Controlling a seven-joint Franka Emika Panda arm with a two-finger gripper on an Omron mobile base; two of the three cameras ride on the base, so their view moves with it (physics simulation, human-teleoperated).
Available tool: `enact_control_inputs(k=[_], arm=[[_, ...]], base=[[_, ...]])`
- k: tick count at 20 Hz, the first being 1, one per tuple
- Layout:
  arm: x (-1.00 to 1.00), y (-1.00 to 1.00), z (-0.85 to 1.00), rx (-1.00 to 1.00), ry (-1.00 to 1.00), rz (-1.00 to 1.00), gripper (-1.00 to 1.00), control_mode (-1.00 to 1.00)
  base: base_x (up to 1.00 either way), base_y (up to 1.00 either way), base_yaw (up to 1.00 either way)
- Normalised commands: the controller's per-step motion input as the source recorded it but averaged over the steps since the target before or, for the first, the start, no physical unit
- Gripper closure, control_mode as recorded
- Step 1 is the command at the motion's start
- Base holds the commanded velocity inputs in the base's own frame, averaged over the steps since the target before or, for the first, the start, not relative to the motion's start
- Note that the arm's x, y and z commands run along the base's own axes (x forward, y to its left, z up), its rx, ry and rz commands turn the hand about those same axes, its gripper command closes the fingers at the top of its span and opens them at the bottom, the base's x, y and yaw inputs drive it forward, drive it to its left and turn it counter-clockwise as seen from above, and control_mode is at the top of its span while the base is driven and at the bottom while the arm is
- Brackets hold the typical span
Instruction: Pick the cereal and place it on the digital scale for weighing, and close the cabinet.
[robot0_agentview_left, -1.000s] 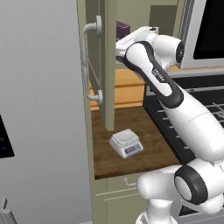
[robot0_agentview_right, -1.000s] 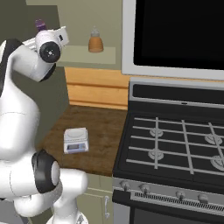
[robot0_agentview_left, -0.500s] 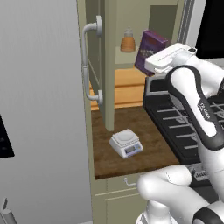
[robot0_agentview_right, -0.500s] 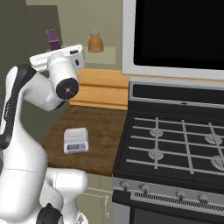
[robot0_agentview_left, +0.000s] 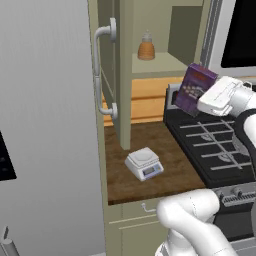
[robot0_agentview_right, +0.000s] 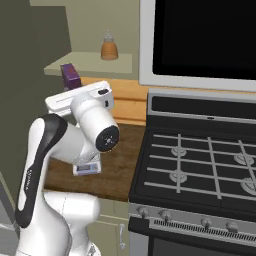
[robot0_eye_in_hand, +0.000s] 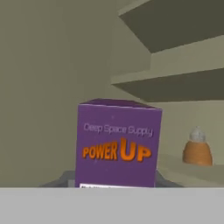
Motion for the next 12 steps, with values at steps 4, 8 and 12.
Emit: enact_control_inputs(k=[4,8,12], arm=[[0.12,0.4,-0.94,-0.15,0.28,0.23,1.0,-1.0],[0.15,0.03,-0.8,-0.06,0.08,0.33,1.0,-1.0],[0.15,0.0,-0.75,-0.03,0.04,0.34,1.0,-1.0]], base=[[0.0,0.0,0.0],[0.0,0.0,0.0],[0.0,0.0,0.0]])
